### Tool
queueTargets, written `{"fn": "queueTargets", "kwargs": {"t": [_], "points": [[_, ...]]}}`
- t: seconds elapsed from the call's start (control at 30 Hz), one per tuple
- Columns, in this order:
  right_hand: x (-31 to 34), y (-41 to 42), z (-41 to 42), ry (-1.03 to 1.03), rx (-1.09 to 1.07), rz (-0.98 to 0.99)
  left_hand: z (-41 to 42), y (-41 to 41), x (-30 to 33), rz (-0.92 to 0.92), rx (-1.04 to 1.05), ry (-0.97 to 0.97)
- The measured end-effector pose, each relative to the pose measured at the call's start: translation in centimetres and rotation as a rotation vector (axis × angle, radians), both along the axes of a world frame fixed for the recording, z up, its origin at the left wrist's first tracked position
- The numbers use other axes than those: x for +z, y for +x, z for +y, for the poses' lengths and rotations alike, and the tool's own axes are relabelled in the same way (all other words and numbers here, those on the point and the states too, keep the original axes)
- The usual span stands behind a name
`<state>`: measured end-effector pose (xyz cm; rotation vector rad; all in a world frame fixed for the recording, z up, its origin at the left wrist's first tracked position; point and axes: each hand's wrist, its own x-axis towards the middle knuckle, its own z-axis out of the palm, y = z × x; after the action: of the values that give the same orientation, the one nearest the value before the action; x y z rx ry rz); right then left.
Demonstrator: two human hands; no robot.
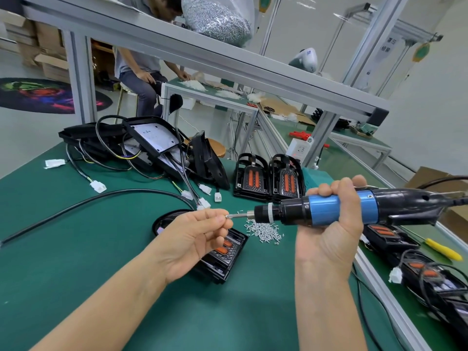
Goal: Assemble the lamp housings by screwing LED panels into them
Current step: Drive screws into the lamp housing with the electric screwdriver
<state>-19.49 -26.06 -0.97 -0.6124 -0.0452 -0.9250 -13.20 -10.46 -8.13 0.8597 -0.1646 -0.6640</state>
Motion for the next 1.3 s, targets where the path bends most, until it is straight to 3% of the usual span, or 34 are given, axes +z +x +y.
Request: {"fn": "queueTargets", "kwargs": {"t": [0.3,0.6,0.77,0.9,1.13,1.3], "points": [[-0.6,0.3,-0.1,-0.001,-0.020,0.015,0.0,0.4,0.2,-0.225,0.126,0.213],[-2.2,1.3,-1.8,-0.144,-0.154,0.148,-0.5,3.3,-1.6,-0.731,0.387,0.735],[-3.5,2.2,-2.0,-0.207,-0.186,0.210,-1.9,3.1,-2.4,-0.979,0.321,1.059],[-4.1,2.7,-2.2,-0.272,-0.180,0.231,-1.5,2.6,-3.2,-0.944,0.139,1.013],[-4.3,2.6,-1.6,-0.430,-0.163,0.262,-1.2,2.9,-3.9,-0.986,0.151,0.965],[-4.5,3.2,-1.6,-0.408,-0.152,0.267,-1.6,3.4,-3.8,-1.037,0.138,1.019]]}}
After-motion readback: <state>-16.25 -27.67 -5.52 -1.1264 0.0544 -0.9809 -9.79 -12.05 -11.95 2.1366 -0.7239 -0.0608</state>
